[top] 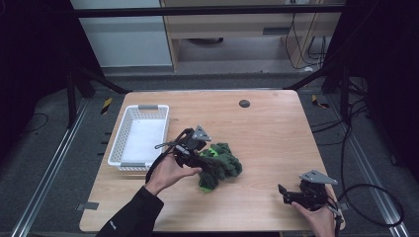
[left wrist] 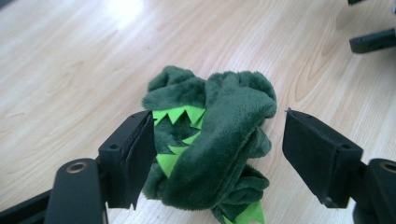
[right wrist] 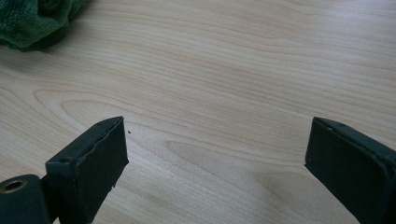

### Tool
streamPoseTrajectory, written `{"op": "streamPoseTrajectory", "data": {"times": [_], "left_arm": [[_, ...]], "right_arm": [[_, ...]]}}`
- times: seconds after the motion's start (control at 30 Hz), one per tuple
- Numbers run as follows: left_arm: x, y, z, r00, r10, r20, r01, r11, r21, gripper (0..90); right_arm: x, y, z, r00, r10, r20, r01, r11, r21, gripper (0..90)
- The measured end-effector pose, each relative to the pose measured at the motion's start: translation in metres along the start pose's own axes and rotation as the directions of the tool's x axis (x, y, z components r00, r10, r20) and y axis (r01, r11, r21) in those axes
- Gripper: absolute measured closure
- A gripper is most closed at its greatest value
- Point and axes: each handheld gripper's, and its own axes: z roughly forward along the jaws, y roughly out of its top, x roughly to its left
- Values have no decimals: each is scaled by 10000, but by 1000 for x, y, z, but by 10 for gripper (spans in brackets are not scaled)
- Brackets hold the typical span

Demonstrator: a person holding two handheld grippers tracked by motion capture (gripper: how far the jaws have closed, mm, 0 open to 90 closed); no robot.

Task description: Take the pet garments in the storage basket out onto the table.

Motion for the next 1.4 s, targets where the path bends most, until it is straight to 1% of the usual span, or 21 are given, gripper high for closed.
{"op": "streamPoseTrajectory", "data": {"times": [0.03, 0.07, 0.13, 0.2, 0.27, 0.33, 0.37, 0.4, 0.43, 0.63, 0.67, 0.83, 0.87, 0.93, 1.03, 1.07, 1.1, 1.13, 1.2, 1.33, 1.4], "left_arm": [[0, -3, -5, 9999, -28, -105, 25, 9997, -258, 250], [0, -3, -5, 9999, -28, -105, 25, 9997, -258, 251], [2, -10, -12, 9995, -203, -232, 187, 9974, -699, 251], [4, -16, -16, 9983, -396, -429, 354, 9948, -953, 251], [5, -19, -18, 9978, -484, -458, 432, 9932, -1085, 251], [6, -26, -22, 9961, -714, -511, 636, 9880, -1410, 251], [8, -34, -26, 9945, -866, -598, 760, 9840, -1609, 251], [8, -34, -26, 9945, -866, -598, 760, 9840, -1609, 252], [9, -42, -28, 9926, -1008, -675, 873, 9798, -1799, 254], [12, -72, -32, 9851, -1490, -857, 1259, 9649, -2305, 260], [12, -72, -32, 9851, -1490, -857, 1259, 9649, -2305, 263], [14, -98, -33, 9792, -1818, -899, 1542, 9553, -2521, 277], [14, -106, -33, 9765, -1941, -935, 1650, 9530, -2540, 279], [14, -114, -33, 9738, -2072, -936, 1766, 9486, -2627, 282], [13, -120, -34, 9733, -2084, -963, 1762, 9470, -2684, 293], [13, -124, -35, 9717, -2140, -1002, 1800, 9451, -2728, 293], [12, -129, -37, 9705, -2226, -923, 1892, 9411, -2802, 307], [11, -132, -38, 9701, -2253, -904, 1919, 9398, -2829, 310], [10, -135, -38, 9700, -2242, -938, 1900, 9403, -2823, 316], [8, -145, -40, 9666, -2381, -952, 2009, 9339, -2958, 328], [9, -151, -40, 9647, -2428, -1015, 2051, 9353, -2884, 331]], "right_arm": [[0, 0, 0, 10000, -11, 22, 11, 10000, -7, 57], [0, 0, 0, 10000, -11, 22, 11, 10000, -7, 57], [0, 0, 0, 10000, -7, 22, 7, 10000, -8, 56], [0, 0, 0, 10000, -9, 25, 9, 10000, -10, 56], [0, 0, 0, 10000, -13, 38, 13, 10000, 11, 56], [0, 0, 0, 10000, -14, 32, 14, 10000, -6, 55], [0, 0, 0, 10000, -15, 37, 15, 10000, -9, 55], [0, 0, 0, 10000, -9, 32, 9, 10000, -6, 56], [0, 0, 0, 10000, 3, 27, -3, 10000, -3, 55], [0, 0, 0, 10000, 15, 40, -15, 10000, -2, 55], [0, 0, 0, 10000, 15, 40, -15, 10000, -2, 55], [0, -1, 0, 10000, -5, 46, 5, 10000, 14, 54], [0, -1, 1, 10000, -7, 43, 7, 10000, 15, 54], [0, -1, 1, 10000, -4, 39, 3, 10000, 23, 53], [1, -1, 1, 10000, 89, -21, -89, 9999, 64, 52], [0, -1, 1, 10000, 9, 13, -9, 10000, 35, 53], [0, -1, 1, 10000, 3, 24, -3, 10000, 35, 52], [0, -1, 0, 10000, 21, 4, -21, 10000, 54, 51], [0, -1, 0, 10000, 37, -4, -37, 10000, 65, 51], [0, -3, 0, 10000, 10, 16, -10, 10000, 30, 51], [1, -3, -1, 10000, 71, -35, -71, 10000, 58, 50]]}}
